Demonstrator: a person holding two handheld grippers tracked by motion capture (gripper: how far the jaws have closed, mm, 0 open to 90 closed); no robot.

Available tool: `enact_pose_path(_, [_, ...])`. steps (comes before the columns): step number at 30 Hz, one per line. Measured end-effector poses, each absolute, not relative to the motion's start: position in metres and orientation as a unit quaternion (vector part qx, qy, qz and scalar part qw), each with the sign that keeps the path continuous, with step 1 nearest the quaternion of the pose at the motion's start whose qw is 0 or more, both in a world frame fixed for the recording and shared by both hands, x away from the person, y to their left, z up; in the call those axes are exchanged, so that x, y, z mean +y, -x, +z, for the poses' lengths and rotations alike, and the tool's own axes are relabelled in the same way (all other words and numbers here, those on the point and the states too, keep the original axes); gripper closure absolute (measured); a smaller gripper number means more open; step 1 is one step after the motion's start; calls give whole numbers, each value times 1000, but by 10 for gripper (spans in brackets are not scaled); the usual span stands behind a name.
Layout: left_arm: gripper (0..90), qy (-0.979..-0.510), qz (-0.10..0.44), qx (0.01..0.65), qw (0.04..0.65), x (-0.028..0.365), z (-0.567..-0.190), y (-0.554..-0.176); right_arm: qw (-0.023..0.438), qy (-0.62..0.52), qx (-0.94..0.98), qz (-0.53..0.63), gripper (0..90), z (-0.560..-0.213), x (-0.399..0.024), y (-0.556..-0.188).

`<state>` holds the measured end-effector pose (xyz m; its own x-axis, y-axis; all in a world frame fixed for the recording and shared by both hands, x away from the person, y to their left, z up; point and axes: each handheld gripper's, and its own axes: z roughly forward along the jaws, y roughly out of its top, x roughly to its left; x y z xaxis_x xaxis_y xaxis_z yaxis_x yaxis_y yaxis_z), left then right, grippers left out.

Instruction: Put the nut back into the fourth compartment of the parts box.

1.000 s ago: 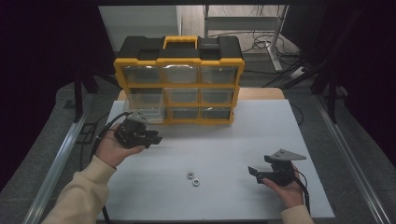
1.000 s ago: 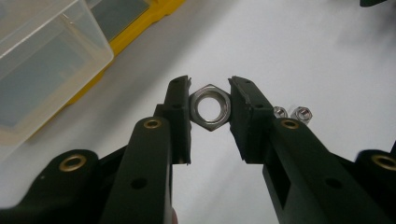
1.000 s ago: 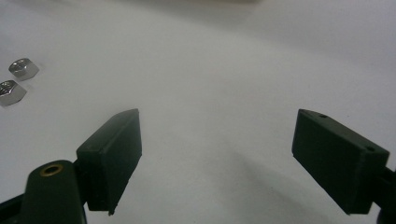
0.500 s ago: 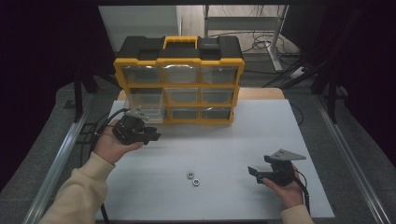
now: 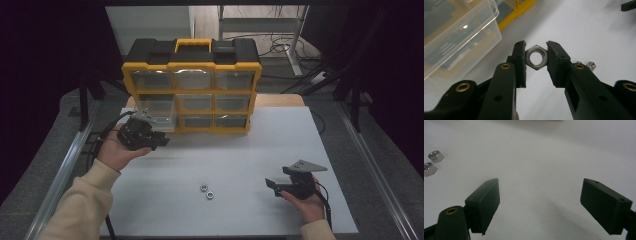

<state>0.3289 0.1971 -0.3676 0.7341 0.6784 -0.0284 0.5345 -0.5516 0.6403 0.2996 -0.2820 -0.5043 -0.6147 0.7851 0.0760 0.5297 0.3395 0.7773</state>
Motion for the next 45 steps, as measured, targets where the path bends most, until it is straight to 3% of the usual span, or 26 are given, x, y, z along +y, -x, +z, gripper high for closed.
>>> enact_pose_path(45, [698, -865, 137, 359, 323, 209, -338, -344, 158, -409, 802, 406, 167, -504, -283, -300])
